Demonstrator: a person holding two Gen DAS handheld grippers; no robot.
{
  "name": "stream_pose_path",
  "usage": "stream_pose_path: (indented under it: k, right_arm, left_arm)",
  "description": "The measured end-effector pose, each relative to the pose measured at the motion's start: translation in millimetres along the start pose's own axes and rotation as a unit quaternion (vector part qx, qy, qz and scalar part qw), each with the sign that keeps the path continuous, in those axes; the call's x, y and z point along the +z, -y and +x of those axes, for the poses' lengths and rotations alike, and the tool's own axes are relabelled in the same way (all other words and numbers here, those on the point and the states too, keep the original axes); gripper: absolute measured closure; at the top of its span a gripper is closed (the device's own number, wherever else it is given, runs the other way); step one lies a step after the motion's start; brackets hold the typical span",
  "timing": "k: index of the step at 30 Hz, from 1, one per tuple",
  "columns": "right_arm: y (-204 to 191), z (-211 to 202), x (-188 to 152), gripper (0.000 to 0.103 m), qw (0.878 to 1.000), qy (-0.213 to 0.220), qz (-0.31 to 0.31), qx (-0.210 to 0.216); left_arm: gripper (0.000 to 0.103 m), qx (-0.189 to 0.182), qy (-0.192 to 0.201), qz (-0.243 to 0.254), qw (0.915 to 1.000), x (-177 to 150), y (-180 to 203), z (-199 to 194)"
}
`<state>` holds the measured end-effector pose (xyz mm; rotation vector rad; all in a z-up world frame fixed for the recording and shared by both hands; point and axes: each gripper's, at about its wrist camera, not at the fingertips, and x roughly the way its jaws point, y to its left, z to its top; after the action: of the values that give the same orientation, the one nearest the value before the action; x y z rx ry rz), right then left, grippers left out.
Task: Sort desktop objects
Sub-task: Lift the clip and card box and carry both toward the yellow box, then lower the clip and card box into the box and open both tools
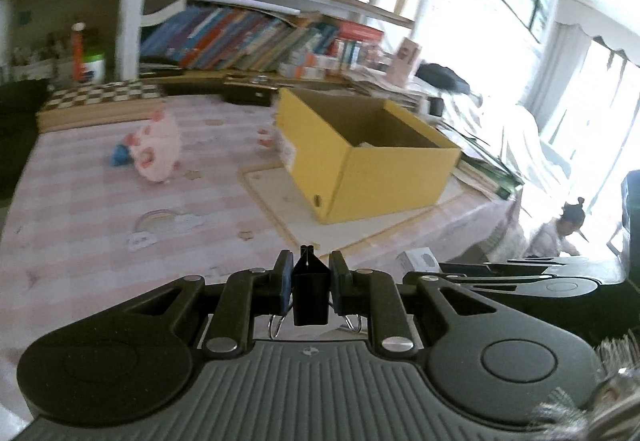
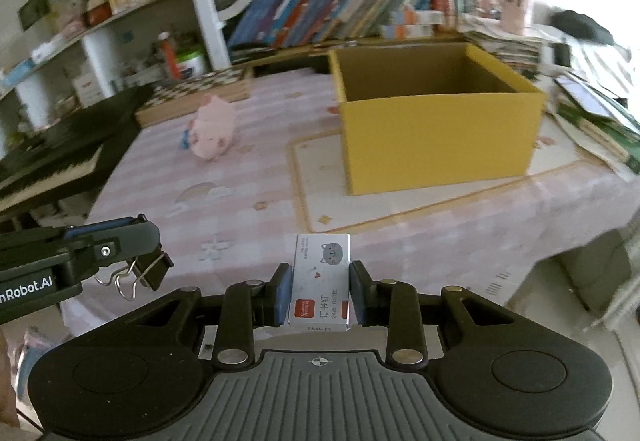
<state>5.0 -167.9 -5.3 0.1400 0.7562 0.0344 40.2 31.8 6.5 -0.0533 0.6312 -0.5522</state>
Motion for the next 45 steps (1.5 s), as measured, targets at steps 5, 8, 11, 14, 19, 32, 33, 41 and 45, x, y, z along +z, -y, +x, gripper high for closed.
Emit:
stream_pose_path:
  k: [5,8,11,14,19,32,33,41,45]
  right_arm:
    - [17.0,-2.4,-0.8,0.072,1.0,0.003,0.02,-0.018]
    - [26.0,-2.0,-0.1,0.072,0.999,0.003,0.028,-0.025]
    - [36.2,-1.3,1.1,0.072,0.999,0.002,0.034,-0.031]
    - [47.9,-0.8,4.0,0.072,0.998,0.002,0.042,-0.037]
    - [67.5,3.9,14.1,0.072,0.998,0.002,0.05,-0.045]
    - [114.1,26.3,46.3,0.072,0.998,-0.004,0.046,-0.042]
    - [116.8,27.7,49.4,0.072,0.998,-0.004,0.044,-0.042]
    - [144.5,40.1,86.8,0.072,0.999,0.02,0.025,-0.026]
    - [155.4,47.3,109.3,0.072,0.999,0.037,0.011,-0.011]
  left_arm:
    - [0.086,-0.02,-0.008,0.017,0.9996,4.1,11.4,13.6]
    - [0.086,-0.029,-0.012,0.024,0.9992,8.4,17.6,22.7]
    - [0.086,-0.038,-0.015,0.03,0.9987,12.5,25.1,32.1]
    - [0.086,-0.048,-0.018,0.038,0.998,16.7,34.6,41.4]
    - [0.086,-0.059,-0.021,0.047,0.9969,26.3,49.5,59.5]
    - [0.086,-0.066,-0.016,0.052,0.9964,54.7,84.1,106.7]
    - [0.086,-0.066,-0.013,0.053,0.9964,57.8,87.0,110.8]
    - [0.086,-0.05,0.013,0.052,0.9973,89.5,101.6,138.2]
    - [0.086,-0.033,0.028,0.051,0.9977,108.6,105.3,152.8]
